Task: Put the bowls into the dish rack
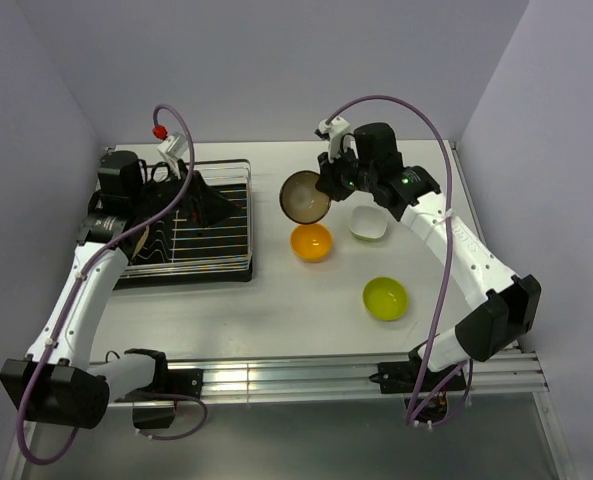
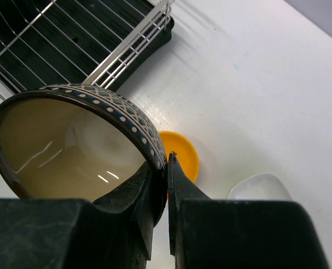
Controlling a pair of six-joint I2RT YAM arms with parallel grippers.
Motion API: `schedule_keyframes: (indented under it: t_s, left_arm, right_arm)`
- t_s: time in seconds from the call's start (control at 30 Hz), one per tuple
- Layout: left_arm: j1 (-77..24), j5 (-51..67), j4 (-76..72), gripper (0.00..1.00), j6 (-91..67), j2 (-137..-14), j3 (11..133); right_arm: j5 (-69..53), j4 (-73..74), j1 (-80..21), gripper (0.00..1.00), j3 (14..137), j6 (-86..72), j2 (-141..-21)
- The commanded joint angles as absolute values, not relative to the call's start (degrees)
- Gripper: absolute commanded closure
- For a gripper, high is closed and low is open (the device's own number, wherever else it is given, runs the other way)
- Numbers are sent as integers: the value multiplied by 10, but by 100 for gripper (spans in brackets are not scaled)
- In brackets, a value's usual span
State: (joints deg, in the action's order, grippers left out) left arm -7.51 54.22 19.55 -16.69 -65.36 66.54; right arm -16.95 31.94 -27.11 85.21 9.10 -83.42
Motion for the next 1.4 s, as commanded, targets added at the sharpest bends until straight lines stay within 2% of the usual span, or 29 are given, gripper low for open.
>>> schedule_keyframes:
  t_s: [0.0,0.4,0.63,1.03,1.27,1.37]
  left_arm:
    - [-107,526,112,0,-253,-673,685]
    - [-228,404,52,1,-304,-713,661]
    - [-243,358,71,1,-321,-733,658]
    - [-250,466,-58,3,-424,-731,595]
    - [-249,499,-103,19,-467,-728,579]
    - [-250,506,-126,21,-486,-728,572]
  right_arm:
    - [-178,300,-273,100,910,84,-830]
    - [-205,324,-316,100,929,109,-840]
    - [-212,328,-325,100,926,100,-830]
    - [-267,327,-325,100,922,92,-826]
    - [-293,330,-325,100,925,89,-838]
    - [-307,333,-325,100,923,87,-839]
